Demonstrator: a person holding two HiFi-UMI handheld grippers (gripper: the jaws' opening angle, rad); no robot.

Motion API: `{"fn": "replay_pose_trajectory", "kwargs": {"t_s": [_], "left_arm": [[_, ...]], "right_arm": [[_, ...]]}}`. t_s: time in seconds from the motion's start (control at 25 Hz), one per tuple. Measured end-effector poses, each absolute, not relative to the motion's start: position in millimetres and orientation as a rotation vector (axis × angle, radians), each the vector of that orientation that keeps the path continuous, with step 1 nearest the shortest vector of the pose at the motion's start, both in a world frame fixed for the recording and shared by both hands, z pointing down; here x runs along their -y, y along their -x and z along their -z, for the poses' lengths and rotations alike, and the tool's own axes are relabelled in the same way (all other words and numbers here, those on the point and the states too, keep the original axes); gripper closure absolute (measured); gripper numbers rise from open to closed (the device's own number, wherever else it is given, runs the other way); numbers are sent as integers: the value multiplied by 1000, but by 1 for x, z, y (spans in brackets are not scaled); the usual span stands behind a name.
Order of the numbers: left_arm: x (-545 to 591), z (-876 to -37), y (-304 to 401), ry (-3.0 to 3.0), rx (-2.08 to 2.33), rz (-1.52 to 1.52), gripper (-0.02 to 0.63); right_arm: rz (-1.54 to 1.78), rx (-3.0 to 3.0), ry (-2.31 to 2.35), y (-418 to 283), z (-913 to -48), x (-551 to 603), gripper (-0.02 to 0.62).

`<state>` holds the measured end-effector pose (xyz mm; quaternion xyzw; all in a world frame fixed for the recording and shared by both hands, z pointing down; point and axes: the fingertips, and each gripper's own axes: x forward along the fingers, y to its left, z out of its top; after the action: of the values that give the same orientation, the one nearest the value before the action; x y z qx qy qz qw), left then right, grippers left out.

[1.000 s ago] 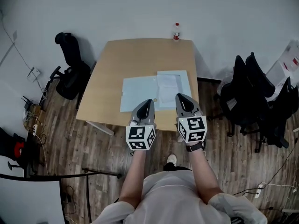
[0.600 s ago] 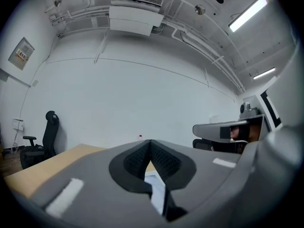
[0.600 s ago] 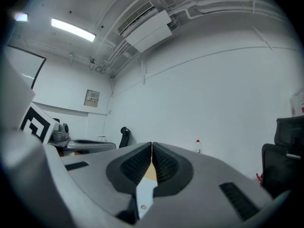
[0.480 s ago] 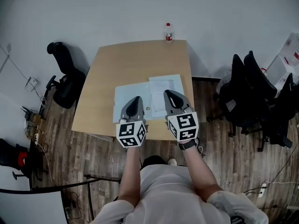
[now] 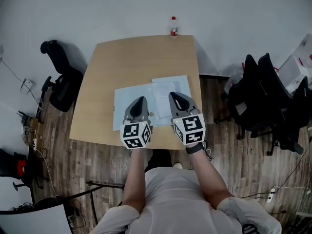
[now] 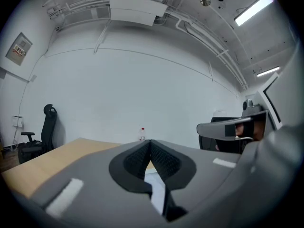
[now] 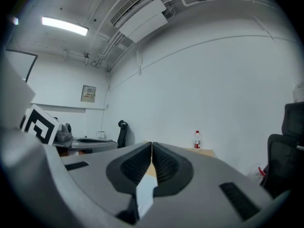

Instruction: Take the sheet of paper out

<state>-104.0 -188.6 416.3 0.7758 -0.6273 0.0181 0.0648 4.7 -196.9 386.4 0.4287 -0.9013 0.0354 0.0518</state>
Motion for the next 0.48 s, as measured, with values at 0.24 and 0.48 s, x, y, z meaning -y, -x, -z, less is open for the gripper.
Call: {"fn": "replay_pose_trajectory", "kwargs": {"t_s": [0.24, 0.48], "left_arm": [[232, -423, 117, -2347, 1863, -95, 597], [273, -440, 130, -2326, 1820, -128, 597]], "right_arm": [[-130, 2715, -1304, 8, -394, 242, 581], [-185, 2662, -1287, 23, -418, 277, 581]]}}
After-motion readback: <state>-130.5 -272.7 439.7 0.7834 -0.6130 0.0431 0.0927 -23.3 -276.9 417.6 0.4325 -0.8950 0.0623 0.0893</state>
